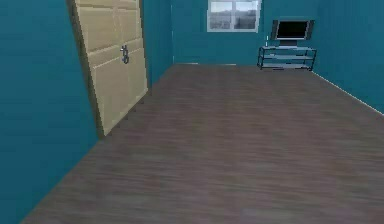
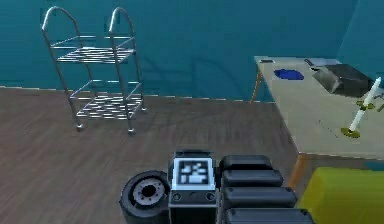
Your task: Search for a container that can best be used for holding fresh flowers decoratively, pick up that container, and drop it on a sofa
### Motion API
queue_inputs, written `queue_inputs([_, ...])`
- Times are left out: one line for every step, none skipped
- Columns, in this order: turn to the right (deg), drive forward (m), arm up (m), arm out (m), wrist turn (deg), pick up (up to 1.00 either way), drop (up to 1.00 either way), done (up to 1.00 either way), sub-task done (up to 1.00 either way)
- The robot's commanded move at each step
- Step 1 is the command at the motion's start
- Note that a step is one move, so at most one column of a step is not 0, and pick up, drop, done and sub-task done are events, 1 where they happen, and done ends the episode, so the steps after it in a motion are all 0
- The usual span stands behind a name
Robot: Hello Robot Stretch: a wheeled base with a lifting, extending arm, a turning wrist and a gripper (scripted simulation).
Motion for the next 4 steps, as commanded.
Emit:
queue_inputs([6.0, 0.00, 0.00, 0.00, 0.0, 0.00, 0.00, 0.00, 0.00])
queue_inputs([-45.0, 0.00, 0.00, 0.00, 0.0, 0.00, 0.00, 0.00, 0.00])
queue_inputs([-45.0, 0.00, 0.00, 0.00, 0.0, 0.00, 0.00, 0.00, 0.00])
queue_inputs([-45.0, 0.00, 0.00, 0.00, 0.0, 0.00, 0.00, 0.00, 0.00])
